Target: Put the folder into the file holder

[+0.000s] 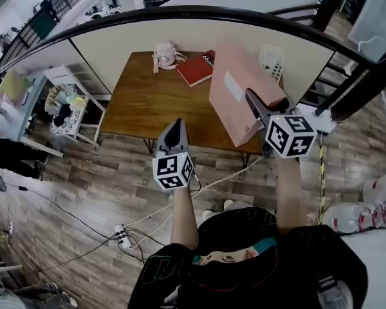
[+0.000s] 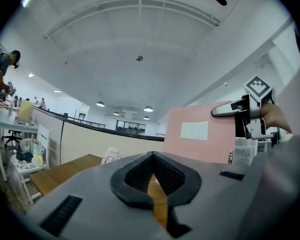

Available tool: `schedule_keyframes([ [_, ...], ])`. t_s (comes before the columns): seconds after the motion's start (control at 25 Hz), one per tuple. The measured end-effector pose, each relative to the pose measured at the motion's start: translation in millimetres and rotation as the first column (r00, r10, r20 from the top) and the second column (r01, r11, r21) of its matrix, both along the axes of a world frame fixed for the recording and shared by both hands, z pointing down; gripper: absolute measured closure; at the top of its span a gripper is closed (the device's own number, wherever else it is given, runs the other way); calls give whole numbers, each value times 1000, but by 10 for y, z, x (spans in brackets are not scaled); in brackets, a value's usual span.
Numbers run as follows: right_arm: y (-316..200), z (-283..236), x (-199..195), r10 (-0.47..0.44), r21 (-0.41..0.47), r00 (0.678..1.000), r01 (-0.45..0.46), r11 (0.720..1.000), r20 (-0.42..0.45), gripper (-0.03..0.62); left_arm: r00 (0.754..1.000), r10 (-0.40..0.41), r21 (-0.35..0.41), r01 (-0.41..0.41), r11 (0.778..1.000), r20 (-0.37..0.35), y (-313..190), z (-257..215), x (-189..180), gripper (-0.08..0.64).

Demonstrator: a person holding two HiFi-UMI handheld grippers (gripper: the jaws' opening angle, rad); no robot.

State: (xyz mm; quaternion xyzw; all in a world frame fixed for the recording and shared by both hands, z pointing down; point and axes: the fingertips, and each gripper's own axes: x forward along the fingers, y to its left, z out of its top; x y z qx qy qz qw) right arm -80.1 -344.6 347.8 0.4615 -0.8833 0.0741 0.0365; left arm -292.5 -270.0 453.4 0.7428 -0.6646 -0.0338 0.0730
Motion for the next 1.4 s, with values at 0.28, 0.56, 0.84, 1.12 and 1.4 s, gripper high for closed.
schedule_keyframes([
  [0.28, -31, -98, 621, 125, 9, 992, -125, 992, 26, 304, 991, 132, 7, -132, 991, 1, -301, -10, 535, 563],
  [0.56, -16, -205, 1120, 216, 15, 976, -217, 976, 36, 304, 976, 218, -3, -218, 976, -4, -509, -4, 930, 563],
  [0.84, -31, -286, 1499, 308, 29, 950, -309, 951, 45, 304, 954, 298, -5, -298, 954, 8, -679, -13, 1265, 563],
  [1.12, -147, -248, 1642, 343, 15, 938, -344, 939, 39, 304, 951, 309, -10, -309, 951, 13, -781, -1, 1349, 563],
  [1.4, -262, -320, 1636, 357, 2, 934, -357, 934, -4, 304, 955, 296, -12, -296, 955, 12, -912, 15, 1284, 563],
])
